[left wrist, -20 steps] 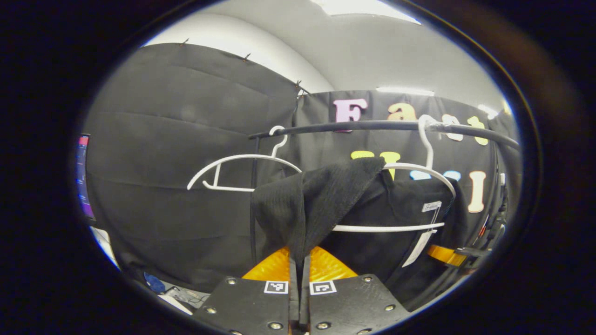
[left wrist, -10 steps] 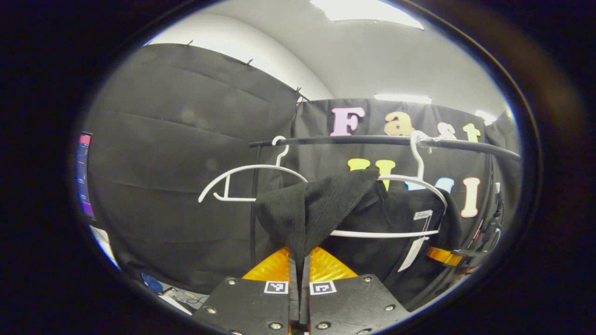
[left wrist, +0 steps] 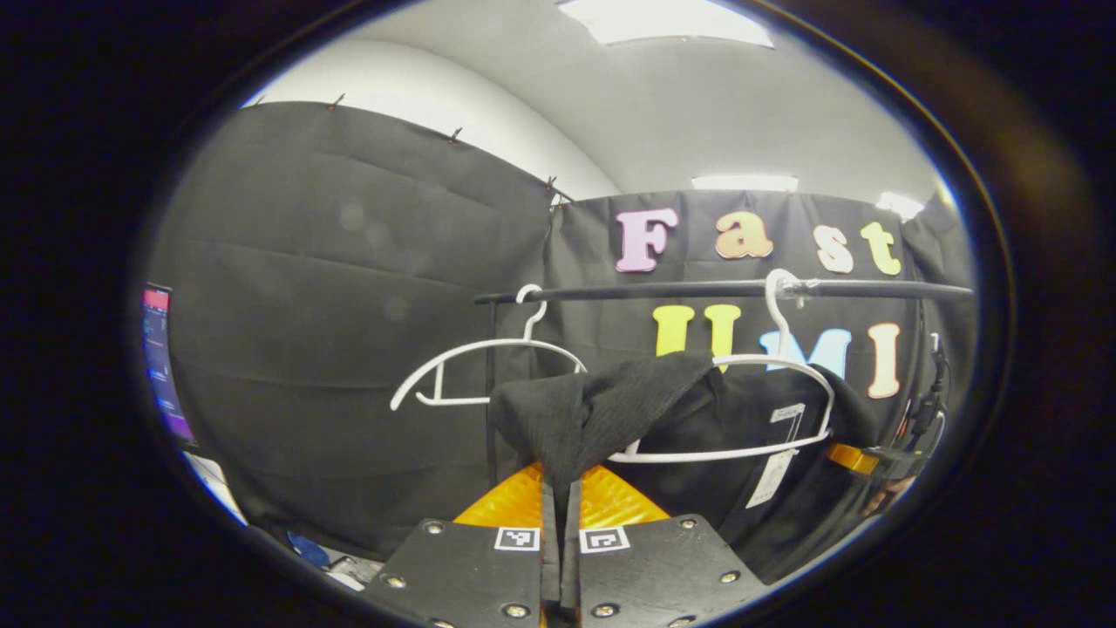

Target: Grasp the clothes on the hanger with both hands and then place them into the laundry hamper below.

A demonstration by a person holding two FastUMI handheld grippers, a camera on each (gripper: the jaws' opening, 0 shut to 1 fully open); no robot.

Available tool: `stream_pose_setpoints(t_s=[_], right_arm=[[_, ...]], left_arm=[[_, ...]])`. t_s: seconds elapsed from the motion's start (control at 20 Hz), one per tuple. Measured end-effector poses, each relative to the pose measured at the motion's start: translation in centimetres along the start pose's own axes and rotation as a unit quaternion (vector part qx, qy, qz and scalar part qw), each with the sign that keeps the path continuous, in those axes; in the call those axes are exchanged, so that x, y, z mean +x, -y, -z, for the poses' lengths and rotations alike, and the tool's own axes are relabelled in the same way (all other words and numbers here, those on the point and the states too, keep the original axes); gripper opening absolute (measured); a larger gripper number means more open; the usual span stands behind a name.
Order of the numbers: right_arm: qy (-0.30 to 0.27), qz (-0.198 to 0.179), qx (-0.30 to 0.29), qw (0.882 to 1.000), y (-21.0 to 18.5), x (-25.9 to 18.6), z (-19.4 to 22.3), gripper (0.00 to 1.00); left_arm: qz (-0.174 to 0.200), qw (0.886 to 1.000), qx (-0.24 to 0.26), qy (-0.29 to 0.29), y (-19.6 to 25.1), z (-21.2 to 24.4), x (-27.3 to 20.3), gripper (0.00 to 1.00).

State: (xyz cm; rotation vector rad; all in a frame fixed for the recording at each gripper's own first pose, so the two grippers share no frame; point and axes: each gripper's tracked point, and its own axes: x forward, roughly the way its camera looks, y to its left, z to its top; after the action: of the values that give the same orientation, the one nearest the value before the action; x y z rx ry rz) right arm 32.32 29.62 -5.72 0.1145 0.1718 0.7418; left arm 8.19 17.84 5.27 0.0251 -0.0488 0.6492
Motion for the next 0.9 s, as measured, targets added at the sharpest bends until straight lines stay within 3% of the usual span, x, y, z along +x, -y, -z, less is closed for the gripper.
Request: stream_pose_setpoints(t_s=[0.45,0.75,0.9], right_arm=[[0.057,0.039,-0.012,0.998,1.8,3.9,-3.1,0.07],[0.087,0.007,0.009,0.996,1.9,5.7,-3.6,0.06],[0.092,-0.005,0.022,0.995,2.0,7.1,-3.3,0.06]], left_arm=[[0.0,0.999,0.027,0.019,-3.6,-3.6,2.5,0.03],[0.029,0.998,0.048,-0.006,-5.6,-3.1,4.9,0.0],[0.042,0.998,0.034,-0.02,-6.4,-1.8,6.3,0.03]])
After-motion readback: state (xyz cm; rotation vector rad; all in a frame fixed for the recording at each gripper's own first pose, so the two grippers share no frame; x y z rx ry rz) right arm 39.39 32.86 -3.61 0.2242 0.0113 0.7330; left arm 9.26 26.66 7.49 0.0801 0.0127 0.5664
